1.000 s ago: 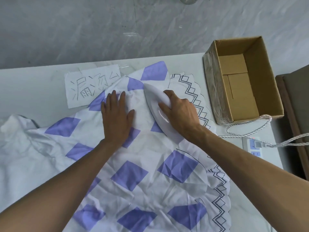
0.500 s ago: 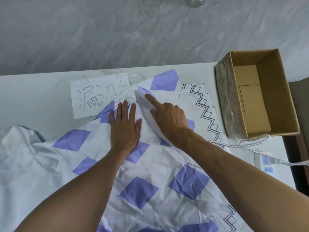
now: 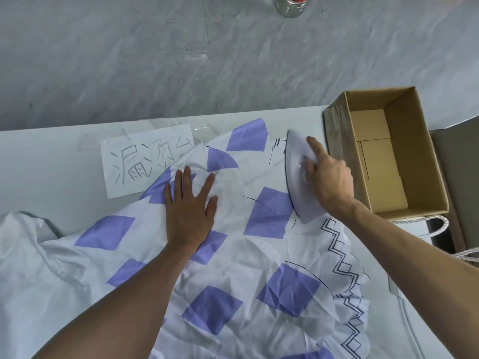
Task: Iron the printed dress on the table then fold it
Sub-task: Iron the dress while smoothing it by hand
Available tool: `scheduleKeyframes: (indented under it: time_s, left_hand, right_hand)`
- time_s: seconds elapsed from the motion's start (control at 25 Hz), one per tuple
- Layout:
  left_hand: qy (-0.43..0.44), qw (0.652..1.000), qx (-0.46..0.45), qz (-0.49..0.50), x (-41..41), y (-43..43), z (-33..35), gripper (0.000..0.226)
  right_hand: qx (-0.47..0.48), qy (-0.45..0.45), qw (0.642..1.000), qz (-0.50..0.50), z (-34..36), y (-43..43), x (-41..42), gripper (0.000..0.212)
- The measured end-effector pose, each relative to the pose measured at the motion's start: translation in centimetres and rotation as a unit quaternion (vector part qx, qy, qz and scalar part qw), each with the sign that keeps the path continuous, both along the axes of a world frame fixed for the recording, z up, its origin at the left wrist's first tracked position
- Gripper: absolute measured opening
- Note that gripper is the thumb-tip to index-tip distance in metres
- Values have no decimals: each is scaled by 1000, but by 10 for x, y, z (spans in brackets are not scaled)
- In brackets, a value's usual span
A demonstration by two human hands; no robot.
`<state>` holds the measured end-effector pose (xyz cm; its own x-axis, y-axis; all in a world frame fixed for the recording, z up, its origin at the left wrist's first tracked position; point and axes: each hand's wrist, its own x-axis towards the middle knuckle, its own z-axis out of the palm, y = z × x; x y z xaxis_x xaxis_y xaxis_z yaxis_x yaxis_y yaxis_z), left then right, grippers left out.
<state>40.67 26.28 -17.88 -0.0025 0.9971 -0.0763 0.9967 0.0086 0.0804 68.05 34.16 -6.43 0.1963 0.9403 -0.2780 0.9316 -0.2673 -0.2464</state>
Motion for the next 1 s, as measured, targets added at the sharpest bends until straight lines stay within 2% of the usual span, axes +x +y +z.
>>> scheduleKeyframes:
  time_s: [0.12,0.2,0.32,0.44,0.52,0.72,0.92,1.0]
  left_hand:
    - [-12,1000,6,0,0,0,0,50]
    - [-20,1000,11,3,-1,0,1,52]
    - [-31,999,9,20,0,-1,1,60]
    - [-34,999,12,21,1,-1,1,59]
    - [-31,999,7,20,1,1,0,59]
    - [-27,999,1,24,0,0,0,60]
    - [-30,999,23,13,1,0,0,58]
    - [-39,999,29,7,0,-1,-1,57]
  right_hand:
    - [27,38,999,-6,17,-2,-12,50]
    - [44,56,996,61,25,-6,-34,51]
    - [16,52,983,175,12,-13,-77,51]
    - [-13,26,976,217,-7,-18,-96,52]
    - [-1,10,980,197,-14,-16,-86,52]
    - [1,-12,998,64,-11,-4,-37,53]
    - [20,57,995,77,17,-28,-22,56]
    - [-7,120,992,31,26,-44,-18,54]
